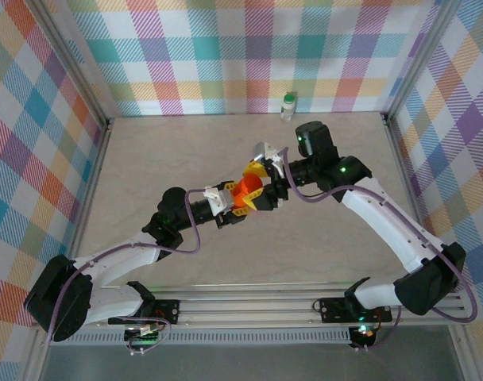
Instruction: Sort the pills into containers
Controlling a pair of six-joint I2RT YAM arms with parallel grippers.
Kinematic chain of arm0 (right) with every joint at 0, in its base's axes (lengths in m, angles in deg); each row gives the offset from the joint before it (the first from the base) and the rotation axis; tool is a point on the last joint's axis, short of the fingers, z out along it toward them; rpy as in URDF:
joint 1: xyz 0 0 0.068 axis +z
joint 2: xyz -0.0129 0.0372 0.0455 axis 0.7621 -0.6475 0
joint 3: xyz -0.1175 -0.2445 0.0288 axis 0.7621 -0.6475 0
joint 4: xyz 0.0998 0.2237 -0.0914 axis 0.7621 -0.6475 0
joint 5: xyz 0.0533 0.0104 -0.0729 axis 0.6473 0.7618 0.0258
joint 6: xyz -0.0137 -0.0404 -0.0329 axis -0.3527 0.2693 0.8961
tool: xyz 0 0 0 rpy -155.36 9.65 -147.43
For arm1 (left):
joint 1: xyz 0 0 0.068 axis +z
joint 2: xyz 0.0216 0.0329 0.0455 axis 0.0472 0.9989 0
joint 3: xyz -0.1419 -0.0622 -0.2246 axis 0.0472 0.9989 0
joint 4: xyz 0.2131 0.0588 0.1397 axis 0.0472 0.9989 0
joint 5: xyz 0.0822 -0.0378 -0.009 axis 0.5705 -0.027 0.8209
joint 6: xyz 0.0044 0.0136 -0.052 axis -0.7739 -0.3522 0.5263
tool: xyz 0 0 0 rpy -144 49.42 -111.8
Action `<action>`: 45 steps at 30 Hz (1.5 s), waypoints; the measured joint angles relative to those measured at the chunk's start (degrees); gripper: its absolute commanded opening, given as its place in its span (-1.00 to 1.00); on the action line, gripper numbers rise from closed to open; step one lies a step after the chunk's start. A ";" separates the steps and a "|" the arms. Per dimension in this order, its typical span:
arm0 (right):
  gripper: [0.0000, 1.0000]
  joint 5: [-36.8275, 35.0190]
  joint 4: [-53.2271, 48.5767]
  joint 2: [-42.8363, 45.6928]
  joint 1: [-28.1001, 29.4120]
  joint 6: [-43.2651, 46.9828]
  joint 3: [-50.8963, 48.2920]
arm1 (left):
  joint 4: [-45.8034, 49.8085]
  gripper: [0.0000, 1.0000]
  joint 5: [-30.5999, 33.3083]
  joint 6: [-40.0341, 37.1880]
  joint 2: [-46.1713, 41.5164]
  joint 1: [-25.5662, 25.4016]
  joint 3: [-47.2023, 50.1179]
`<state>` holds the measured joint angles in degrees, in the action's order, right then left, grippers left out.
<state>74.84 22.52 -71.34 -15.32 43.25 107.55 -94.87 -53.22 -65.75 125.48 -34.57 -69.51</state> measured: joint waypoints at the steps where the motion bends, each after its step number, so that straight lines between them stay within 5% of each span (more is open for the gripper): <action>1: 0.75 0.04 -0.02 0.00 0.00 -0.11 0.00 | 0.00 -1.00 0.02 0.00 0.00 0.00 0.00; 9: 0.90 -2.05 1.70 1.77 0.02 -2.62 -1.31 | 0.00 -1.00 1.51 0.00 0.24 -0.02 0.00; 16: 0.94 -12.68 7.96 4.87 0.02 -9.38 -2.97 | 3.04 -1.00 4.37 0.07 0.22 0.00 0.00; 32: 0.93 -27.39 17.90 5.22 0.02 -31.04 -5.14 | 4.07 -1.00 14.99 1.81 -4.92 -0.02 1.66; 45: 0.83 -31.23 16.15 -0.46 0.02 -42.25 -2.62 | 4.04 -1.00 19.67 2.01 -5.86 -0.02 2.71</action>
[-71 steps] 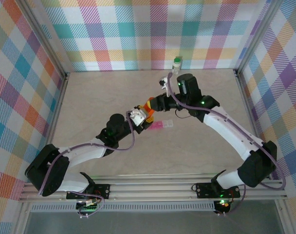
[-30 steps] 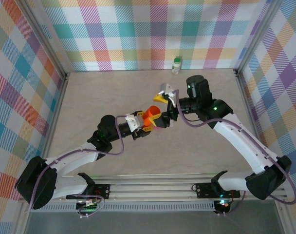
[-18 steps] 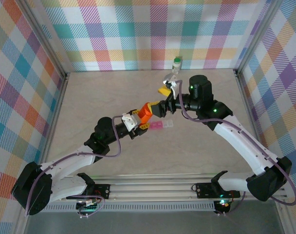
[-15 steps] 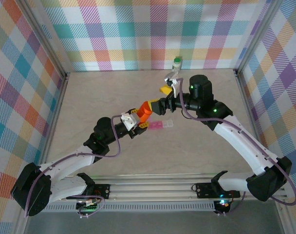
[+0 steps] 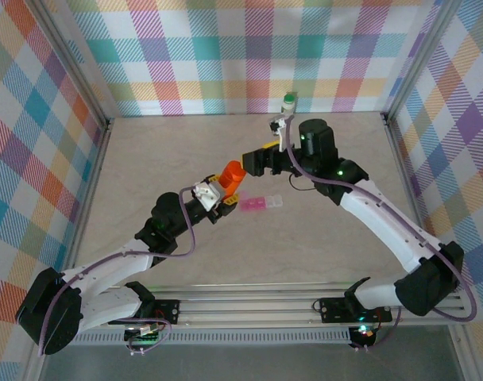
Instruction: Sort the pills into containers
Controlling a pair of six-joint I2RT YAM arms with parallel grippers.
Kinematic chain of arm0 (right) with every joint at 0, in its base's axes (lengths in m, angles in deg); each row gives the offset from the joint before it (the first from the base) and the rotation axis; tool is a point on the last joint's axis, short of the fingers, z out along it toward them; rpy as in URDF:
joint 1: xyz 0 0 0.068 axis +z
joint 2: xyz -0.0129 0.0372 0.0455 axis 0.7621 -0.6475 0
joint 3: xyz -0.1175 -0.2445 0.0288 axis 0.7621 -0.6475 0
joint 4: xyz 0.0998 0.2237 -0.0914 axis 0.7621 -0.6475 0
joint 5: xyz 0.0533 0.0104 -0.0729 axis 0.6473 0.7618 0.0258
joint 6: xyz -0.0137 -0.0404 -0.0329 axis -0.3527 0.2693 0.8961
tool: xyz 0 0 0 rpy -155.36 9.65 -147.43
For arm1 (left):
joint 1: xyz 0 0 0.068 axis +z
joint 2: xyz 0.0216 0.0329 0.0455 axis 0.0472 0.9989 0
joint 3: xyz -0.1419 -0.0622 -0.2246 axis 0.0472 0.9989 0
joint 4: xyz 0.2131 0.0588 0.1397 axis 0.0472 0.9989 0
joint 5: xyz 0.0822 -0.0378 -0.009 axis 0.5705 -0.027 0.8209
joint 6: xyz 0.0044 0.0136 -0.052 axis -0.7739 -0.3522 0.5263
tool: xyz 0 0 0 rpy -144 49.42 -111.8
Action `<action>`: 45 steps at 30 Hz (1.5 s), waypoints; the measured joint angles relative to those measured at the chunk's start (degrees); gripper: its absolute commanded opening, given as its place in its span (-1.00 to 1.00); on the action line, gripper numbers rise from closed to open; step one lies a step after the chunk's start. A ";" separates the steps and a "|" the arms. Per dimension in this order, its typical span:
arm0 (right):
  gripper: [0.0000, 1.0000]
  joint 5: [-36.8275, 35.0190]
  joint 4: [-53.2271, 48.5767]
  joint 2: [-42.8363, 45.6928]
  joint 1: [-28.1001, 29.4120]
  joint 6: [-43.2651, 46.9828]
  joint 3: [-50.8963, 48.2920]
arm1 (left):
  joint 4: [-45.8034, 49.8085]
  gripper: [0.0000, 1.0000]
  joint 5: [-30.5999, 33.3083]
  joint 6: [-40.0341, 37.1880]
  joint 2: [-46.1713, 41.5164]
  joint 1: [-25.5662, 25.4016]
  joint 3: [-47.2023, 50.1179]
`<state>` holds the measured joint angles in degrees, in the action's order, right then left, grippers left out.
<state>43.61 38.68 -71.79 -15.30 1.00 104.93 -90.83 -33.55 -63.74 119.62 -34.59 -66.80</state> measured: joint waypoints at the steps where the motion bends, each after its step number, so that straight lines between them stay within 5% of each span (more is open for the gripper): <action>1: 0.81 0.07 -0.87 -1.09 0.02 -1.38 1.27 | 0.00 -1.00 0.61 -0.02 0.17 0.00 0.11; 23: 0.61 2.91 -3.52 -9.14 3.52 -10.01 4.94 | -1.92 -1.00 5.86 -0.17 8.79 0.00 -1.77; 33: -0.02 2.62 -5.53 -9.68 4.83 -8.59 6.64 | -2.60 -1.00 5.88 0.04 8.79 0.00 -1.84; 45: -0.29 2.89 -4.96 -9.07 4.66 -5.51 5.75 | -0.74 -1.00 5.70 0.02 8.79 0.00 -2.62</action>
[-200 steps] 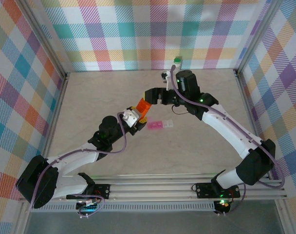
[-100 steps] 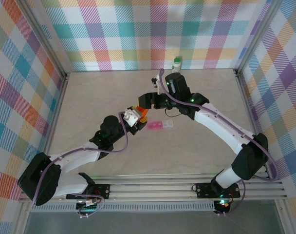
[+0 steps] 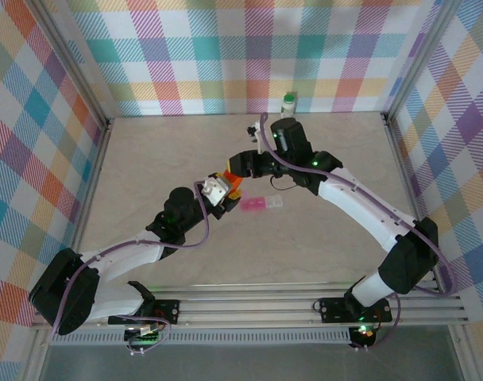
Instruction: Sort the pills into containers
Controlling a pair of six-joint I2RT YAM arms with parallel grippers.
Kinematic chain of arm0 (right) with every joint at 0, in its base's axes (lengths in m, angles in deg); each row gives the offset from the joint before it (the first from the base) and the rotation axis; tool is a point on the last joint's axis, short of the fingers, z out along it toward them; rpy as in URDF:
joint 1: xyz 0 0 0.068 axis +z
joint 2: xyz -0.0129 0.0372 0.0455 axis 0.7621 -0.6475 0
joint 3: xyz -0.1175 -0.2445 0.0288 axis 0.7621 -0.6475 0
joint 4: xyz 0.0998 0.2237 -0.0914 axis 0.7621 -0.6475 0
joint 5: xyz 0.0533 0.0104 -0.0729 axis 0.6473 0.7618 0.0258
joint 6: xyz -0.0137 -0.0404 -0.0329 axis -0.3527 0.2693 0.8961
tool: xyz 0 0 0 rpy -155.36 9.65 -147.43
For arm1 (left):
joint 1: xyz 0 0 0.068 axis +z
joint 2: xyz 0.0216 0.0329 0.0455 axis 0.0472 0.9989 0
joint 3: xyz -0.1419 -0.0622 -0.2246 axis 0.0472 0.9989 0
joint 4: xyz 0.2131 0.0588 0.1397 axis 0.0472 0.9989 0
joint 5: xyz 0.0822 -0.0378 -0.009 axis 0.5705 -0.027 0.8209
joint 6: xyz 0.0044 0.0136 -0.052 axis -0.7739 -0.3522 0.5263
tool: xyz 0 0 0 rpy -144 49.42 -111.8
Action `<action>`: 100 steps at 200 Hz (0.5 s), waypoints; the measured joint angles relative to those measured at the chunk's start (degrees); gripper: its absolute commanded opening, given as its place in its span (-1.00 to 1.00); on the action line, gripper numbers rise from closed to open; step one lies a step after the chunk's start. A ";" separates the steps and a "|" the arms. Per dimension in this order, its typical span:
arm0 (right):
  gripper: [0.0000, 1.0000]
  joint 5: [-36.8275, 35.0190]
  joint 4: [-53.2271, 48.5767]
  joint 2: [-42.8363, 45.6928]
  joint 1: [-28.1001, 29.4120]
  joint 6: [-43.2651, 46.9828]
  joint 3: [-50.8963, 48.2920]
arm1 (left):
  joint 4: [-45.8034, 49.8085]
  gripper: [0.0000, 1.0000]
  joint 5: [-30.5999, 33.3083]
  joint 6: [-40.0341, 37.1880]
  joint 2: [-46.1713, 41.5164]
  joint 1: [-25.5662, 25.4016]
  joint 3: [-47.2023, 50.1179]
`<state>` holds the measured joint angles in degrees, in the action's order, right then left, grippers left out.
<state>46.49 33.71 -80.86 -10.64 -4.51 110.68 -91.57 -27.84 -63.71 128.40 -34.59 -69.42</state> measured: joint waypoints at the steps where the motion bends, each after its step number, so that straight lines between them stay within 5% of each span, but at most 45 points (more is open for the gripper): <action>1: -0.30 0.00 0.02 0.04 0.00 0.09 -0.04 | 0.07 -1.00 -0.02 0.00 0.00 0.00 0.00; 38: -0.69 4.79 2.21 2.21 -0.72 7.96 -2.80 | 2.36 -1.00 -2.64 0.00 -1.14 0.00 -0.59; 52: -1.00 7.39 2.60 2.78 -0.90 11.85 -3.19 | 3.65 -1.00 -4.15 0.00 -2.45 0.00 -0.59; 100: -1.00 13.42 -0.09 4.42 -0.96 24.59 -3.19 | 7.61 -1.00 -9.75 -0.22 -5.75 0.00 -0.63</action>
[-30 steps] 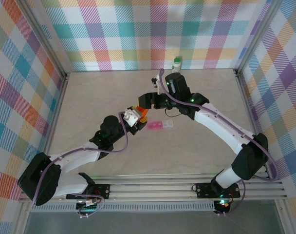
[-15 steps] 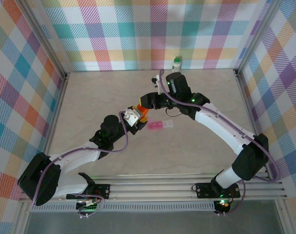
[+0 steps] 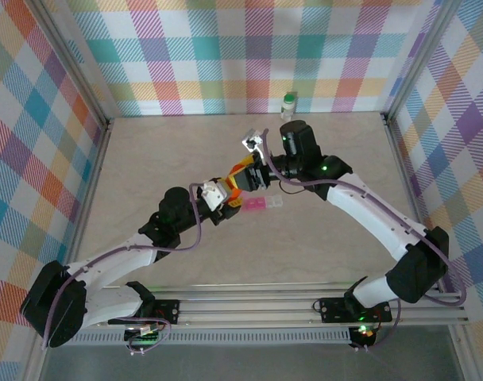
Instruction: Sort the pills into containers
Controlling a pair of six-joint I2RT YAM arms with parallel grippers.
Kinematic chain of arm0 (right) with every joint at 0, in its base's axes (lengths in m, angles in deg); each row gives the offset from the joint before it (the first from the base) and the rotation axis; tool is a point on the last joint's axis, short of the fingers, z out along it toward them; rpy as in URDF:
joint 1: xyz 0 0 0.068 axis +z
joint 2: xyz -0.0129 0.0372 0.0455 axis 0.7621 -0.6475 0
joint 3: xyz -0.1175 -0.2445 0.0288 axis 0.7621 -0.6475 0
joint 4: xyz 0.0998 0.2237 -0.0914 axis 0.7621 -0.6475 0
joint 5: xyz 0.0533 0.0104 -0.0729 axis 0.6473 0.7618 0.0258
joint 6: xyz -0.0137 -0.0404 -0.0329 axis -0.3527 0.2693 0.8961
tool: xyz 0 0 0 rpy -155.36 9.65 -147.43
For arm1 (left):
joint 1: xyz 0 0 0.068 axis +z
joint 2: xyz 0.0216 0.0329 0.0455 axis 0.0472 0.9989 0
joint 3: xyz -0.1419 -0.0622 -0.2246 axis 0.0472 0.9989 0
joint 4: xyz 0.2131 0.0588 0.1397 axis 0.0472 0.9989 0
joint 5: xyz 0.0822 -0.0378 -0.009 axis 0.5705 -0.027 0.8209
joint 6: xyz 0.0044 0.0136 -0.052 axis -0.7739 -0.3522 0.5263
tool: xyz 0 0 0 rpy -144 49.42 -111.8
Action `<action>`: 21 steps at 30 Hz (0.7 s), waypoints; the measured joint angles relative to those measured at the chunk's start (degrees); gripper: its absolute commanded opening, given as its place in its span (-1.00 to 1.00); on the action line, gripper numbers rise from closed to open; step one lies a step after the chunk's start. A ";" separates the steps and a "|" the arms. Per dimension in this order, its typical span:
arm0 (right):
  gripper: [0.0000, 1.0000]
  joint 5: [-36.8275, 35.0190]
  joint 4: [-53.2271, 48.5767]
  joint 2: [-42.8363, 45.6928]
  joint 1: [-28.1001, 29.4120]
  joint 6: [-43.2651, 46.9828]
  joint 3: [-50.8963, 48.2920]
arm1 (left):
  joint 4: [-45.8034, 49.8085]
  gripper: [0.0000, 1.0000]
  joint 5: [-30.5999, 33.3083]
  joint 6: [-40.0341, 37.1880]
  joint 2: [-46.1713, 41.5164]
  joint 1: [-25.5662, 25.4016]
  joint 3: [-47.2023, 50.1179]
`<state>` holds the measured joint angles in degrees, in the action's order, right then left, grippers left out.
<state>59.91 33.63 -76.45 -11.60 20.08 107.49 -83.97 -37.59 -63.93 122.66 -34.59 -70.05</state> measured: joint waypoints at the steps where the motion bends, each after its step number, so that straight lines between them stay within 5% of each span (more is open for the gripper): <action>1: -1.00 0.59 -0.57 0.39 0.02 1.90 -0.04 | 0.35 -1.00 -0.81 -0.09 -0.33 0.00 0.00; 12: -1.00 10.82 -6.10 6.54 -0.83 27.15 -4.04 | 3.41 -1.00 -13.31 -4.24 -2.95 -0.33 -0.02; 21: -1.00 18.38 -17.44 4.31 -4.46 40.28 0.24 | 3.63 -1.00 -17.59 -4.83 -1.36 -0.55 -1.22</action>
<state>78.29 16.18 -72.14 -16.06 60.36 107.73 -80.34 -55.19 -68.76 121.30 -35.14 -71.28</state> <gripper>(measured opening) 0.491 0.543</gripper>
